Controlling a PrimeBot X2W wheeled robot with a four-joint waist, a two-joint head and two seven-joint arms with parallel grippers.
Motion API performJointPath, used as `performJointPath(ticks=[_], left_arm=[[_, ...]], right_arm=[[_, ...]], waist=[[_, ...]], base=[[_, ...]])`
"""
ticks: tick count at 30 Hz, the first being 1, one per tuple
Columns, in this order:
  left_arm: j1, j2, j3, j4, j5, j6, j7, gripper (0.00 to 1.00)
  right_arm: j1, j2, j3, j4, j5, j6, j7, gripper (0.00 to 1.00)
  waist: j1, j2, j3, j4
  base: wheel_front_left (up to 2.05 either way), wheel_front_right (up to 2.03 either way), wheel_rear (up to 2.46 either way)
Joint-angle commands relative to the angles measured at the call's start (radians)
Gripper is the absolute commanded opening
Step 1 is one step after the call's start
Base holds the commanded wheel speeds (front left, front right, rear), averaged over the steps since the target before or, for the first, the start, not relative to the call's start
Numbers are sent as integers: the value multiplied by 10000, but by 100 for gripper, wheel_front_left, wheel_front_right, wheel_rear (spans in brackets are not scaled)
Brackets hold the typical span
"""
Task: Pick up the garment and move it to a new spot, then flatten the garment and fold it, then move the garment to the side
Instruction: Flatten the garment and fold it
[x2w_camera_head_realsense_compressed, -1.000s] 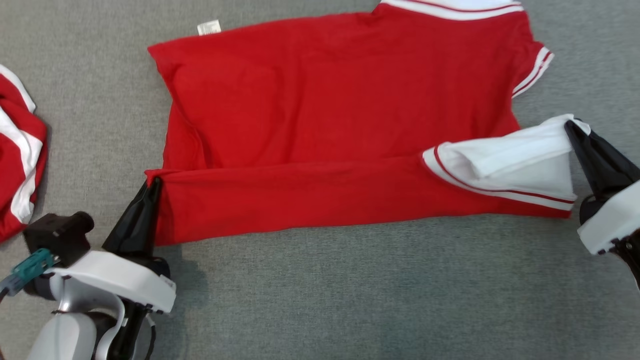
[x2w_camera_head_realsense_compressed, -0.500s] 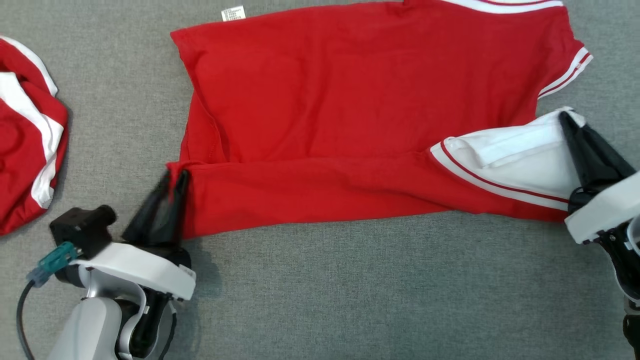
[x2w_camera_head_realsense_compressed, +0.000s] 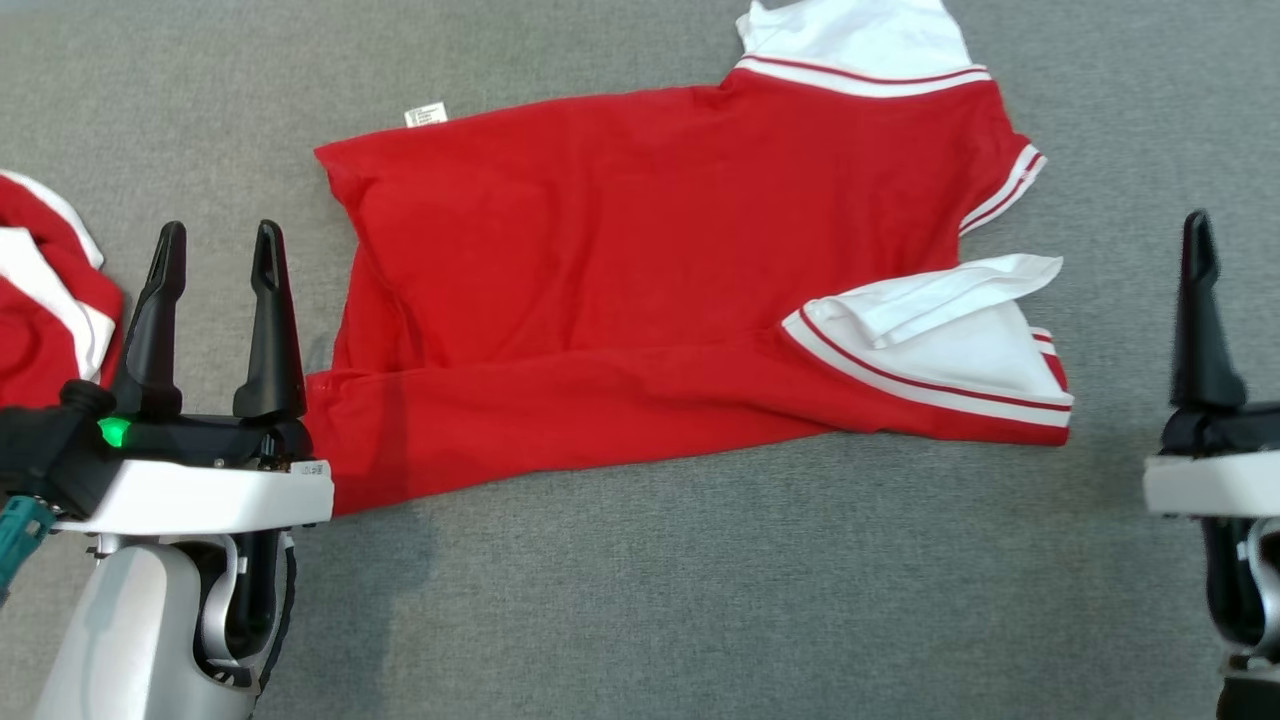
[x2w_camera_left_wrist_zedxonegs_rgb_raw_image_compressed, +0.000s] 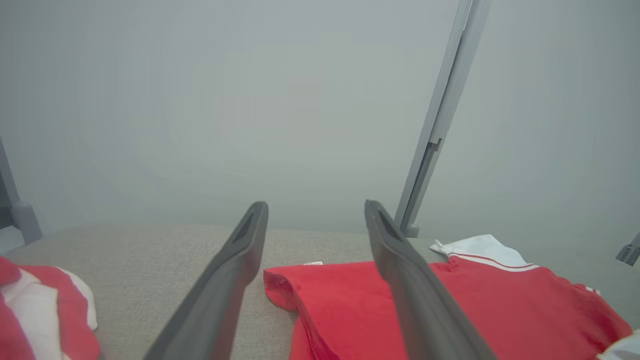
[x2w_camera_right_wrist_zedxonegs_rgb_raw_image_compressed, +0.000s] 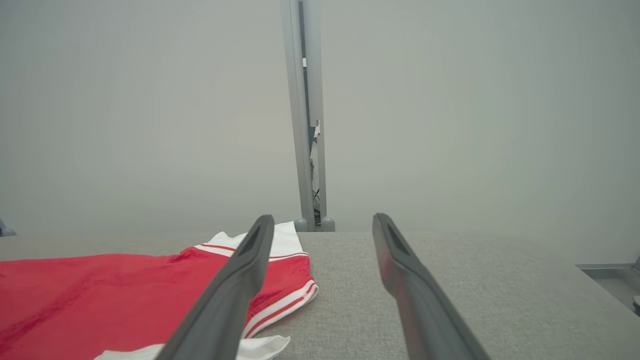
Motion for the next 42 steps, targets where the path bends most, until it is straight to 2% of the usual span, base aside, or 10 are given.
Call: performJointPath(ticks=[1, 6, 12, 19, 24, 32, 39, 40, 41, 42], left_arm=[[-37, 83, 25, -7, 228, 70, -47, 100], [539, 41, 71, 186, 894, 56, -72, 100], [1117, -115, 191, 474, 1045, -154, -76, 100], [987, -161, 188, 878, 1148, -373, -78, 100], [1249, -369, 11, 1815, 988, -524, -79, 100], [1338, -864, -170, 3643, 413, -758, 10, 100], [957, -927, -314, 4912, -253, -1053, 965, 100], [904, -913, -352, 5000, -329, -1094, 1152, 98], [878, -909, -412, 5079, -453, -1125, 1336, 35], [872, -893, -447, 5117, -526, -1155, 1500, 0]], right_arm=[[179, 47, 40, 63, -118, -4, -174, 100], [643, 277, 30, 547, -167, -7, -428, 100], [780, 359, 139, 861, -150, -7, -524, 100], [650, 262, 250, 982, -86, -7, -348, 100], [621, 279, 739, 1528, 92, -7, -151, 100], [368, 159, 1564, 3182, 529, -7, -213, 100], [-54, 234, 1849, 4172, 1043, -5, -134, 100], [-76, 239, 1903, 4293, 1137, -5, -34, 51], [-94, 235, 1981, 4379, 1200, -5, 34, 32], [-135, 204, 2008, 4443, 1250, -5, 20, 0]], waist=[[-1, 0, -191, -179], [-1, 0, -469, -371], [-1, 0, -617, -454], [-1, 0, -555, -281], [-1, 0, -385, -251], [-1, 0, -105, -101], [-1, 0, 42, -45], [-1, 0, 56, -41], [-1, 0, 70, -40], [-1, 0, 83, -36]], base=[[0, 0, 0], [0, 0, 0], [0, 0, 0], [0, 0, 0], [0, 0, 0], [0, 0, 0], [0, 0, 0], [0, 0, 0], [0, 0, 0], [0, 0, 0]])
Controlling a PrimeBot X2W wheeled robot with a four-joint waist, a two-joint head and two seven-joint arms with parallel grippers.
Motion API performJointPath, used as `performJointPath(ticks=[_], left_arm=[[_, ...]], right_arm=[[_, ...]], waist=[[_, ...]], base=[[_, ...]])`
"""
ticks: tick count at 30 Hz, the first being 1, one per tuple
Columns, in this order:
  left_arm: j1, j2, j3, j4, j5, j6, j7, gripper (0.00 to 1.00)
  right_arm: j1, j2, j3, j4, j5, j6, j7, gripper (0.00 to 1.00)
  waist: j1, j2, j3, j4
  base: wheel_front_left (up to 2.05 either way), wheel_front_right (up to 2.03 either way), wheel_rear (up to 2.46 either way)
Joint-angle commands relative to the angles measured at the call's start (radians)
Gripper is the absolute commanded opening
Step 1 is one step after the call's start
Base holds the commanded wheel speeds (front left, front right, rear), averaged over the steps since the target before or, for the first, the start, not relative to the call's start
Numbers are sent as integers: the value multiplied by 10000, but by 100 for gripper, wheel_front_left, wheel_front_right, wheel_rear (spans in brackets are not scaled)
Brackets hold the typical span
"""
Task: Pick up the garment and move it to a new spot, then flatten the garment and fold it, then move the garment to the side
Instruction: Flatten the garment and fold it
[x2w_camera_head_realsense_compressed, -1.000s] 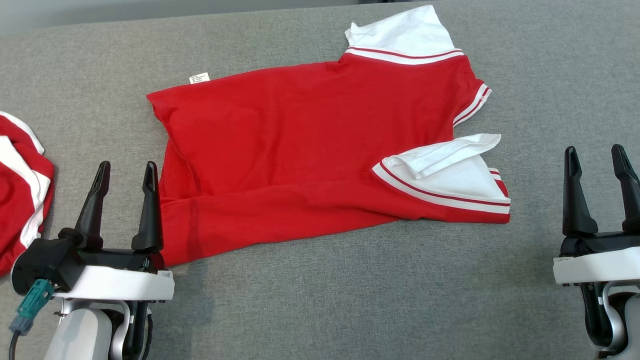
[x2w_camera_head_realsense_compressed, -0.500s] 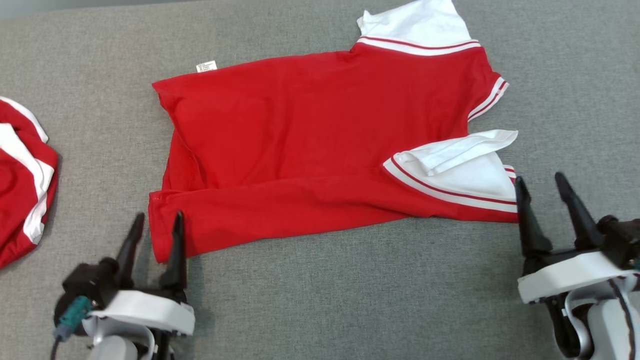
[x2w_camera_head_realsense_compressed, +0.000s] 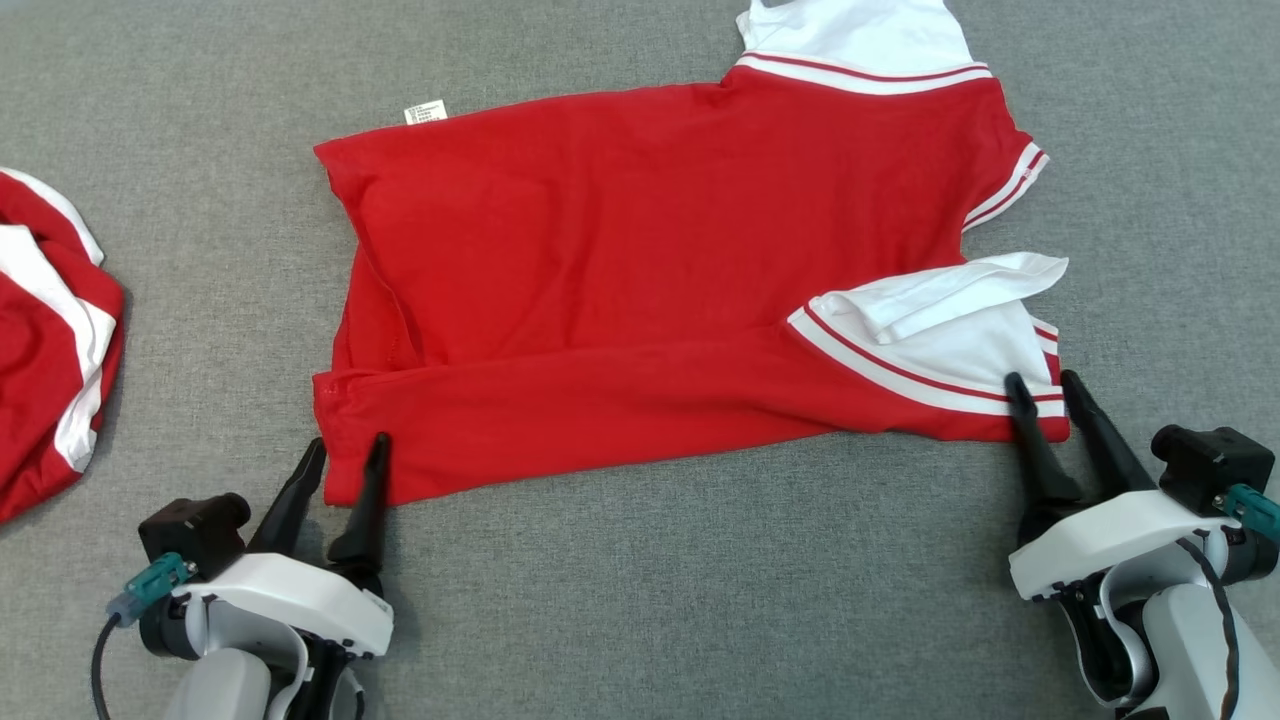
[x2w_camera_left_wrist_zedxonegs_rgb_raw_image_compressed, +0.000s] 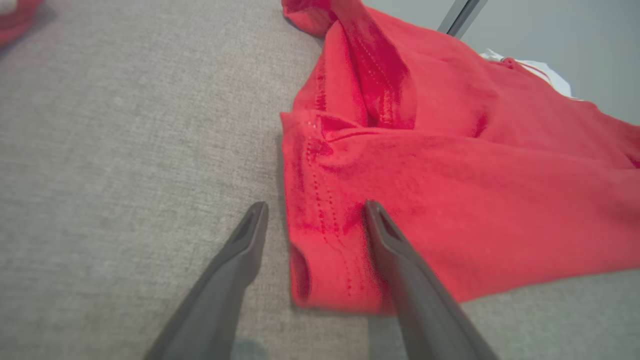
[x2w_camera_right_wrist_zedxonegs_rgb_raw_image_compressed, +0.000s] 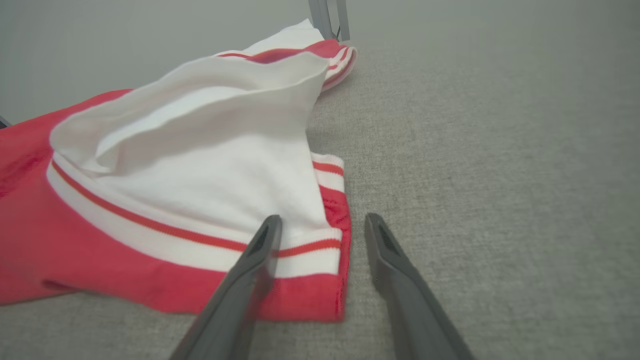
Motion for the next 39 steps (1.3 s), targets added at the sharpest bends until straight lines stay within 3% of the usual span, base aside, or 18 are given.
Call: performJointPath(ticks=[1, 8, 10, 12, 14, 15, 16, 18, 21, 26, 39], left_arm=[[203, -7, -190, 579, -111, 21, 634, 0], [479, 626, -118, -809, -52, 161, 1075, 0], [1090, 1006, 60, -2005, -122, 419, 1545, 0], [2733, 1455, 482, -4135, -339, 1123, 2474, 0], [2914, 1519, 434, -4436, -356, 1168, 2672, 0], [2985, 1474, 372, -4558, -309, 1263, 2786, 44], [2959, 1335, 250, -4675, -224, 1368, 2720, 100], [2855, 1185, 238, -4750, -142, 1471, 2444, 100], [2404, 800, 353, -5204, 204, 1744, 1180, 100], [1940, 657, 429, -5551, 690, 2015, 263, 100], [1349, 666, 323, -5550, 822, 2178, 161, 100]], right_arm=[[-25, -43, 61, 158, 110, -3, 57, 0], [738, -141, -279, -1084, 539, -5, -46, 0], [1784, 69, -699, -2366, 512, -5, 182, 0], [3946, 615, -1085, -4335, 486, -7, 1081, 0], [4139, 682, -1130, -4455, 505, -7, 1192, 0], [4155, 716, -1186, -4358, 457, -7, 1294, 35], [3805, 735, -1275, -4217, 323, -4, 1235, 100], [3536, 746, -1384, -4105, 212, -4, 1105, 100], [2468, 656, -1846, -4318, -397, -4, 537, 100], [1817, 427, -1903, -4672, -759, -4, 576, 100], [1483, 469, -1228, -4756, -809, -4, 885, 100]], waist=[[1, -1, 18, 11], [1, -1, -93, 89], [1, -1, -254, 15], [1, -1, -506, -127], [1, -1, -521, -150], [1, -1, -513, -188], [1, -1, -525, -277], [1, -1, -532, -306], [1, -1, -676, -327], [1, -1, -910, -301], [1, -1, -857, -300]], base=[[0, 0, 0], [0, 0, 0], [0, 0, 0], [0, 0, 0], [0, 0, 0], [0, 0, 0], [0, 0, 0], [0, 0, 0], [0, 0, 0], [0, 0, 0], [0, 0, 0]])
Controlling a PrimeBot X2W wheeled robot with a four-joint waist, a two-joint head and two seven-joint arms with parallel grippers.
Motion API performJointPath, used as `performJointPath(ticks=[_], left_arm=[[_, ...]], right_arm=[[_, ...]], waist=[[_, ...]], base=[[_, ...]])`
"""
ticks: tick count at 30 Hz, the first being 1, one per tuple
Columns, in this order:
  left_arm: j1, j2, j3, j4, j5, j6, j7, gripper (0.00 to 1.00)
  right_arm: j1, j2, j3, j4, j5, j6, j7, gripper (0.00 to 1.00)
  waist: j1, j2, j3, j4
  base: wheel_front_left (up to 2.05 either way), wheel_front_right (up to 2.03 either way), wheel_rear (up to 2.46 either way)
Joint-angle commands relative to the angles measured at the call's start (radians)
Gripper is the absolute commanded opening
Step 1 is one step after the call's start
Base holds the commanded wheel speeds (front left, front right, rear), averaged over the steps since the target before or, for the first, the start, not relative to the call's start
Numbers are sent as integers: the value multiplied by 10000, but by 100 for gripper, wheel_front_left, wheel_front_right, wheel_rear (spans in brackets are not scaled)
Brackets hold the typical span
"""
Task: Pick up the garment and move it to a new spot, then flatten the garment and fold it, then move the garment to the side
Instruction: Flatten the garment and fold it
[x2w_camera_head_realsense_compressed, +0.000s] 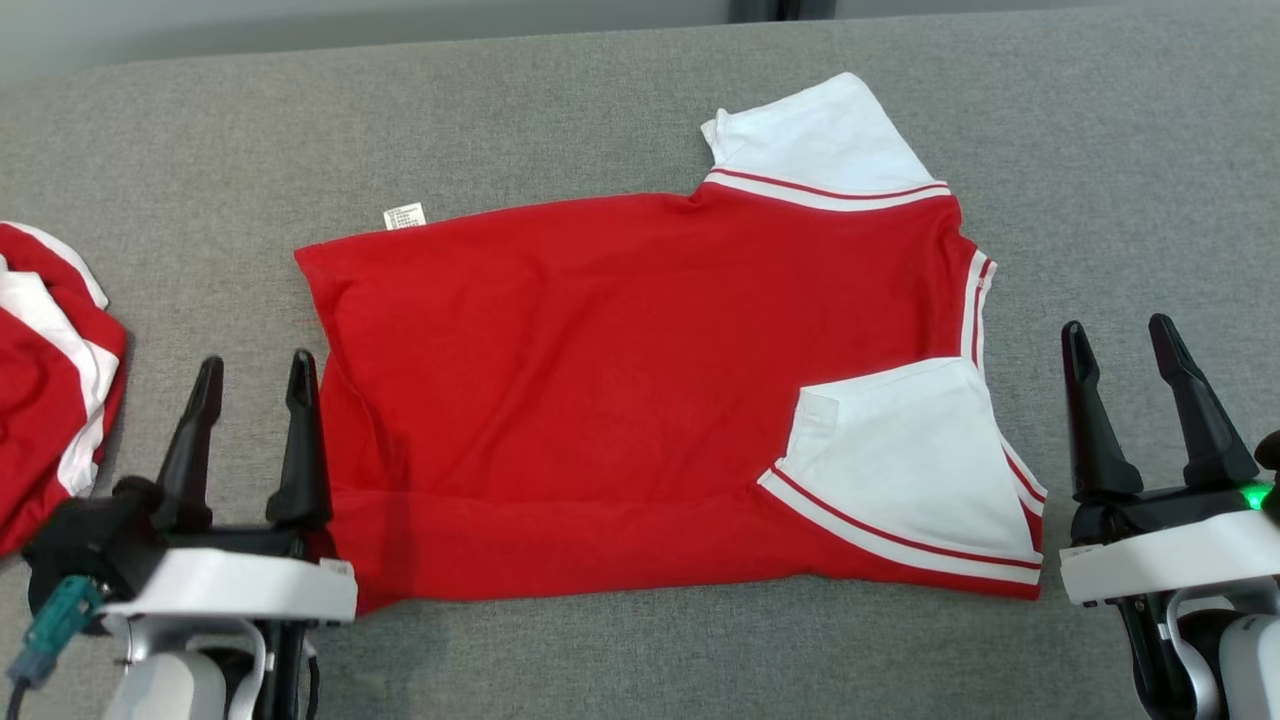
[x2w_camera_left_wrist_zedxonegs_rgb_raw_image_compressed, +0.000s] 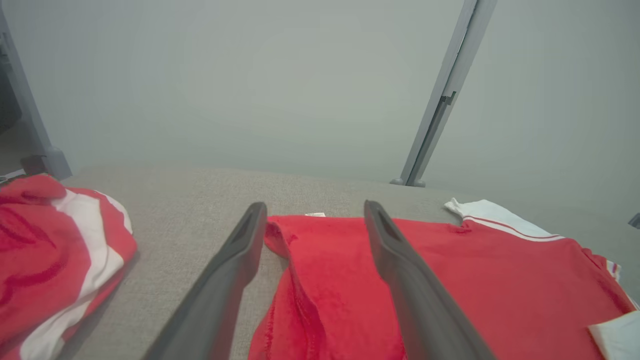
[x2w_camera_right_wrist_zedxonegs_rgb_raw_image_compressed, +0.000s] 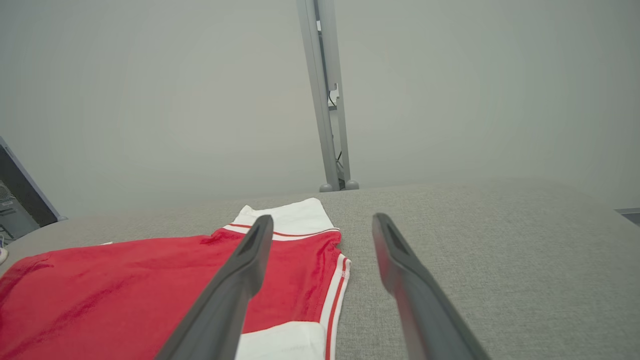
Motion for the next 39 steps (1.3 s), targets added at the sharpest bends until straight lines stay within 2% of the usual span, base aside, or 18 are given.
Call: performJointPath(ticks=[1, 6, 13, 20, 24, 25, 26, 27, 32, 34, 39], left_arm=[[-408, 86, 20, 26, -71, -92, 60, 100], [-1982, 398, 56, 948, -561, -454, 1093, 100], [-3854, 953, 409, 3850, -1773, -1184, 2672, 100], [-4867, 1359, 633, 5992, -2362, -1777, 3106, 100], [-5181, 1307, 549, 6687, -2765, -2103, 3347, 98], [-5232, 1317, 525, 6794, -2821, -2154, 3305, 68], [-5277, 1353, 499, 6879, -2849, -2186, 3274, 28], [-5387, 1379, 421, 7043, -2900, -2275, 3203, 0], [-5625, 1564, 233, 7154, -2821, -2367, 2831, 0], [-5776, 1567, 123, 7126, -2783, -2383, 2696, 0], [-6476, 1046, -529, 7108, -2687, -2433, 2631, 0]], right_arm=[[-121, -36, -15, -29, 45, -4, 43, 100], [-328, -21, 108, -27, 117, -4, 4, 100], [-528, 53, 405, 397, 306, -4, -194, 100], [-740, 116, 543, 848, 533, -4, -484, 100], [-820, 33, 405, 1046, 658, -4, -574, 100], [-875, -4, 347, 1060, 670, -4, -575, 100], [-922, -61, 275, 1070, 631, -4, -578, 100], [-1009, -139, 122, 1101, 622, -4, -590, 100], [-1852, -660, -472, 1238, 877, -4, -613, 100], [-2446, -1092, -720, 1552, 1043, -4, -423, 100], [-4082, -2286, -1030, 2979, 1581, -4, 137, 100]], waist=[[1, 0, 116, -21], [1, 0, 577, -243], [1, 0, 1063, -817], [1, 0, 1374, -1163], [1, 0, 1448, -1210], [1, 0, 1455, -1213], [1, 0, 1463, -1217], [1, 0, 1471, -1215], [1, 0, 1519, -1174], [1, 0, 1579, -1057], [1, 0, 1929, -152]], base=[[0, 0, 0], [0, 0, 0], [0, 0, 0], [0, 0, 0], [0, 0, 0], [0, 0, 0], [0, 0, 0], [0, 0, 0], [0, 0, 0], [0, 0, 0], [0, 0, 0]])
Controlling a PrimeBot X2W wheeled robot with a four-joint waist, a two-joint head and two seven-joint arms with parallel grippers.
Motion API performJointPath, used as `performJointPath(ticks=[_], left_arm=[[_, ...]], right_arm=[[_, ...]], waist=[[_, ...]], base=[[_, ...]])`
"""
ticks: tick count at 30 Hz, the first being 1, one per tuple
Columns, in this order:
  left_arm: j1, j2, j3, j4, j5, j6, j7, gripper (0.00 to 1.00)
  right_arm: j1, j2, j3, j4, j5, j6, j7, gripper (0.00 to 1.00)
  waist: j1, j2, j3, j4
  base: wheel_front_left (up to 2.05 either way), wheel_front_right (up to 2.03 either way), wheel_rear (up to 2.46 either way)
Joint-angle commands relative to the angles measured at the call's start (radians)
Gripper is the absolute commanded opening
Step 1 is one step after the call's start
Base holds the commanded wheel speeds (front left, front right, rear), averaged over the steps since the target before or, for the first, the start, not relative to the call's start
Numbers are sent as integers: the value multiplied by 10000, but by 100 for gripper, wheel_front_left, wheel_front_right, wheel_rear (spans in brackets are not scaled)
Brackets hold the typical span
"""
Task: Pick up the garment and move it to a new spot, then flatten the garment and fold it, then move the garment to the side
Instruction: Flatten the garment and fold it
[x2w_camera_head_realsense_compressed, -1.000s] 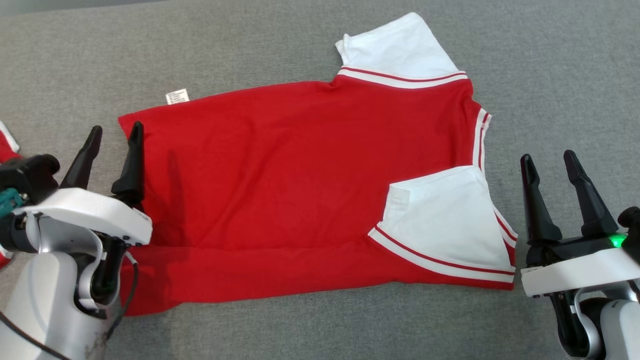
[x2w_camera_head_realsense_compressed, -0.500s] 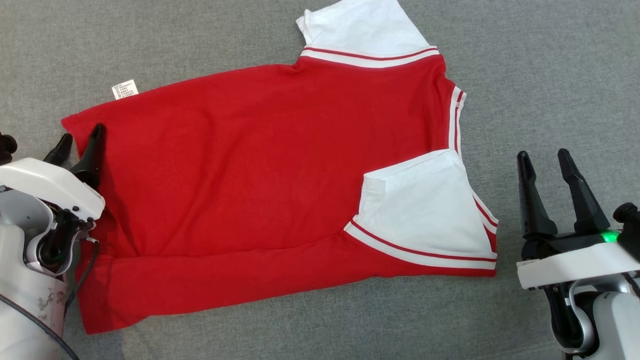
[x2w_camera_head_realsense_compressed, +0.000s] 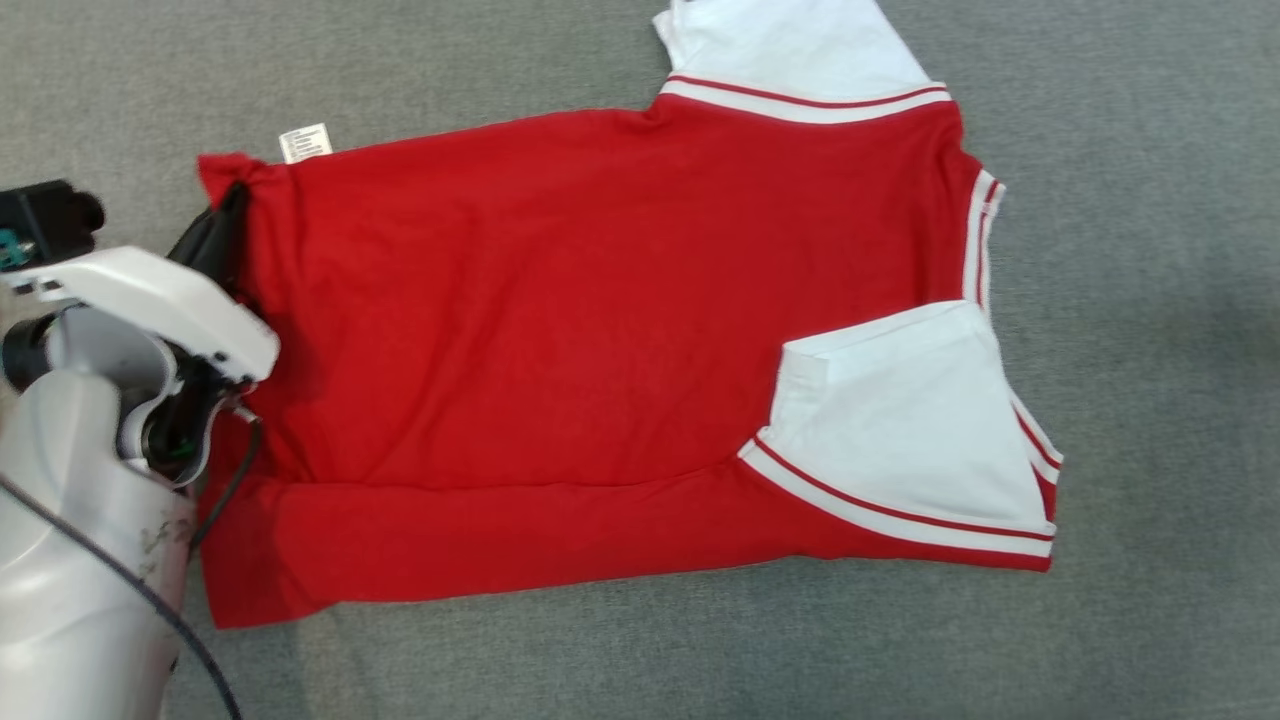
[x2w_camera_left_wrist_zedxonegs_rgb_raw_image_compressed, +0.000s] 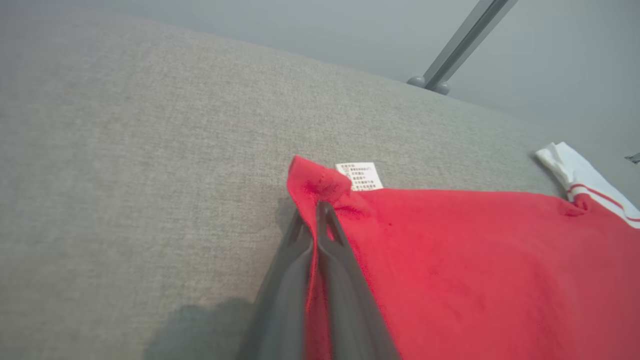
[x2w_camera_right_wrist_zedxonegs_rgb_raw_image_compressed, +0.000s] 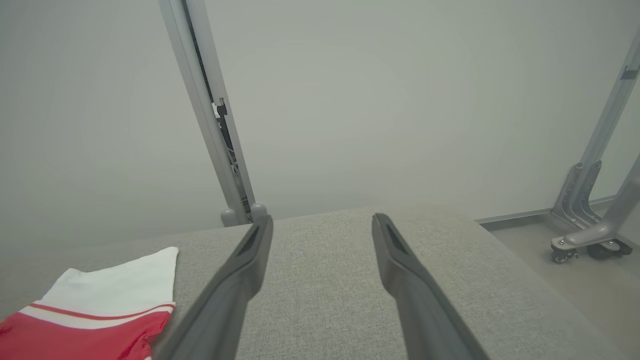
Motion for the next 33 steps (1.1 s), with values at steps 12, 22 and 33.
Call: performJointPath(ticks=[12, 22, 33], left_arm=[[-2386, -1623, -2332, 380, -249, -75, -684, 0], [-2981, -1715, -3578, 714, -821, -77, -1246, 0], [-3174, -1382, -4431, 1191, -1640, -76, -1951, 0]], right_arm=[[-4230, -1429, 2901, 3411, 729, -4, 1250, 100], [-5969, -1856, 4942, 5134, 1156, -5, 2103, 100], [-6987, -2495, 6651, 5365, 2264, -5, 2401, 0]], waist=[[0, 0, 1485, 2762], [0, 0, 1860, 3273], [0, 0, 1705, 3269]], base=[[0, 0, 0], [0, 0, 0], [0, 0, 0]])
